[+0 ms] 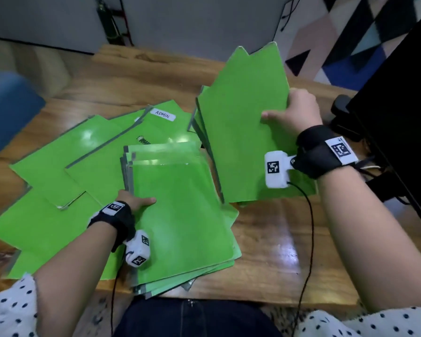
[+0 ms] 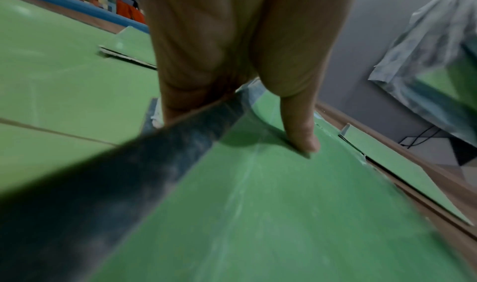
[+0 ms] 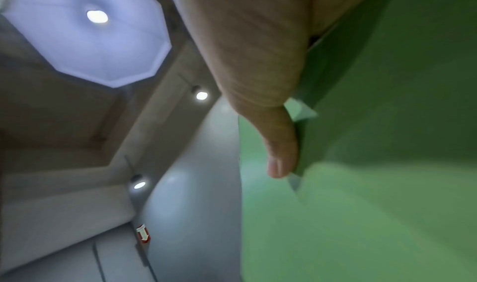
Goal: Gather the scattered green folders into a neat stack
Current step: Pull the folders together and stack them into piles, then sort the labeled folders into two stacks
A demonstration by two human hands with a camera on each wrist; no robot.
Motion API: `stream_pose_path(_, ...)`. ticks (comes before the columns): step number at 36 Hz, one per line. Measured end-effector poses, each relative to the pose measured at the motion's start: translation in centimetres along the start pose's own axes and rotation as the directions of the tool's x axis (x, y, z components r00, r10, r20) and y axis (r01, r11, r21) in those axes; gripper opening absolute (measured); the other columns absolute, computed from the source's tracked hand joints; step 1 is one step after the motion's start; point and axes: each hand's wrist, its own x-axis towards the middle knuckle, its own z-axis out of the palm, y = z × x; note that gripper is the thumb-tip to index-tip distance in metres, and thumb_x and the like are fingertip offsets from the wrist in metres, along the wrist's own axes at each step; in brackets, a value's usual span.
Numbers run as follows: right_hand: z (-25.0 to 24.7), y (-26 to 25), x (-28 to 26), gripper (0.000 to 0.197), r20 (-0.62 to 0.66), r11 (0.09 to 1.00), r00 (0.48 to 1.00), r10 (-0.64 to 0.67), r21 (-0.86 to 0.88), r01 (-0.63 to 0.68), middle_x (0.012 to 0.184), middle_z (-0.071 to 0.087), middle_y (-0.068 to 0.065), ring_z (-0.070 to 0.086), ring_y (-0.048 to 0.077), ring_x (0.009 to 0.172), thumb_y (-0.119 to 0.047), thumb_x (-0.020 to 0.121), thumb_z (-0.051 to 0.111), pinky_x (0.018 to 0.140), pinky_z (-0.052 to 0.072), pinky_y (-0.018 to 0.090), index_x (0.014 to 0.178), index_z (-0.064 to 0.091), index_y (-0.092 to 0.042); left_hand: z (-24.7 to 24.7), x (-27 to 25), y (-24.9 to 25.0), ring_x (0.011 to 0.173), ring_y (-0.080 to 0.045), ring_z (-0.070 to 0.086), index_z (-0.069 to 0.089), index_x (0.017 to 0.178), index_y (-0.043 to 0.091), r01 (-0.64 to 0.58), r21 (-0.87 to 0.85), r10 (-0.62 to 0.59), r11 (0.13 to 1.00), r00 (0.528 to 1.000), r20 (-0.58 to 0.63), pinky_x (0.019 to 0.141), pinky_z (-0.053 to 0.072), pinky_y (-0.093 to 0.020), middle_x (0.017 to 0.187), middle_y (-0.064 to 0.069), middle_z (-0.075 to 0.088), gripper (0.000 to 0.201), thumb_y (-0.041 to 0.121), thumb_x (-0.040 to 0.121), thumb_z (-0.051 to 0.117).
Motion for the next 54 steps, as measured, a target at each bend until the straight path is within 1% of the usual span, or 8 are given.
stream_pose_path(5, 6.6, 2.0, -1.3, 0.056, 0.142, 0.931, 0.974, 0.176, 0.299, -0.212, 0.109, 0.07, 0.01, 0.067, 0.024, 0.099, -0.032, 0.062, 0.088, 0.089, 0.055, 0.042, 0.108, 0.066, -0.009, -0.3, 0.1, -0.5, 0.119, -0.037, 0.054, 0.033, 0.14, -0.003, 0.017, -0.105, -0.01, 0.994, 0.998, 0.065, 0.092, 0.049, -0.044, 0.135, -0.023, 0.049, 0.108, 0.067, 0.067, 0.068)
stream_pose_path(10, 14.1, 4.9, -4.4, 0.072, 0.355, 0.926, 0.869, 0.345, 0.026, -0.378, 0.123, 0.06, 0.014, 0.059, 0.031, 0.112, -0.031, 0.068, 0.085, 0.091, 0.05, 0.039, 0.123, 0.047, -0.003, -0.5, 0.0, -0.3, 0.128, -0.036, 0.045, 0.026, 0.146, -0.001, 0.045, -0.159, -0.033, 0.986, 0.996, 0.081, 0.1, 0.04, -0.044, 0.146, -0.021, 0.038, 0.111, 0.075, 0.071, 0.055)
stream_pose_path(21, 18.9, 4.9, -8.2, 0.049, 0.646, 0.956, 0.708, 0.285, -0.135, -0.261, 0.115, 0.065, 0.008, 0.063, 0.025, 0.098, -0.031, 0.078, 0.077, 0.081, 0.052, 0.032, 0.116, 0.056, -0.007, 1.6, -0.5, 0.7, 0.1, -0.03, 0.052, 0.036, 0.14, -0.004, 0.122, -0.252, -0.119, 0.96, 0.992, 0.029, 0.094, 0.046, -0.035, 0.135, -0.021, 0.049, 0.107, 0.068, 0.068, 0.067)
stream_pose_path(35, 18.5, 4.0, -8.5, 0.087, 0.647, 0.851, 0.713, 0.271, 0.185, -0.491, 0.145, 0.041, 0.017, 0.047, 0.031, 0.126, -0.056, 0.081, 0.064, 0.097, 0.041, 0.038, 0.143, 0.03, -0.005, 3.6, -3.8, 2.8, 0.089, -0.026, 0.05, 0.045, 0.121, -0.001, -0.048, -0.354, -0.018, 0.934, 0.983, -0.183, 0.075, 0.046, -0.035, 0.108, -0.012, 0.055, 0.083, 0.049, 0.065, 0.081)
stream_pose_path(38, 18.1, 4.4, -8.4, 0.104, 0.618, 0.802, 0.739, 0.269, 0.281, -0.527, 0.134, 0.045, 0.013, 0.051, 0.022, 0.107, -0.076, 0.063, 0.064, 0.091, 0.042, 0.035, 0.135, 0.034, -0.007, 3.8, -3.9, 2.5, 0.096, -0.03, 0.058, 0.047, 0.118, 0.0, -0.093, -0.374, 0.009, 0.923, 0.975, -0.22, 0.08, 0.052, -0.039, 0.109, -0.011, 0.058, 0.085, 0.053, 0.06, 0.083)
stream_pose_path(44, 17.9, 5.1, -8.2, 0.085, 0.627, 0.609, 0.722, 0.293, 0.459, -0.647, 0.113, 0.067, 0.014, 0.067, 0.022, 0.087, -0.056, 0.046, 0.083, 0.079, 0.054, 0.033, 0.111, 0.059, -0.008, 3.3, -3.9, 3.2, 0.119, -0.031, 0.054, 0.038, 0.14, 0.002, -0.151, -0.445, 0.08, 0.883, 0.981, -0.175, 0.101, 0.046, -0.043, 0.132, -0.014, 0.054, 0.109, 0.055, 0.056, 0.084)
stream_pose_path(48, 18.6, 6.2, -6.8, 0.144, 0.562, 0.647, 0.75, 0.35, 0.434, -0.627, 0.13, 0.057, 0.016, 0.057, 0.031, 0.117, -0.077, 0.019, 0.081, 0.103, 0.044, 0.049, 0.134, 0.045, 0.001, 2.8, -4.1, 4.6, 0.132, -0.031, 0.041, 0.023, 0.148, 0.004, -0.135, -0.479, 0.126, 0.867, 0.991, -0.052, 0.109, 0.036, -0.044, 0.147, -0.016, 0.038, 0.11, 0.058, 0.067, 0.075)
stream_pose_path(54, 16.1, 4.6, -5.8, 0.04, 0.446, 0.661, 0.817, 0.365, 0.494, -0.565, 0.103, 0.069, 0.015, 0.065, 0.025, 0.086, -0.029, 0.067, 0.086, 0.073, 0.053, 0.031, 0.092, 0.063, -0.007, 2.2, -3.9, 6.2, 0.143, -0.028, 0.026, 0.016, 0.152, 0.007, -0.088, -0.397, 0.164, 0.914, 0.973, 0.162, 0.116, 0.022, -0.044, 0.157, -0.011, 0.021, 0.107, 0.08, 0.077, 0.04)
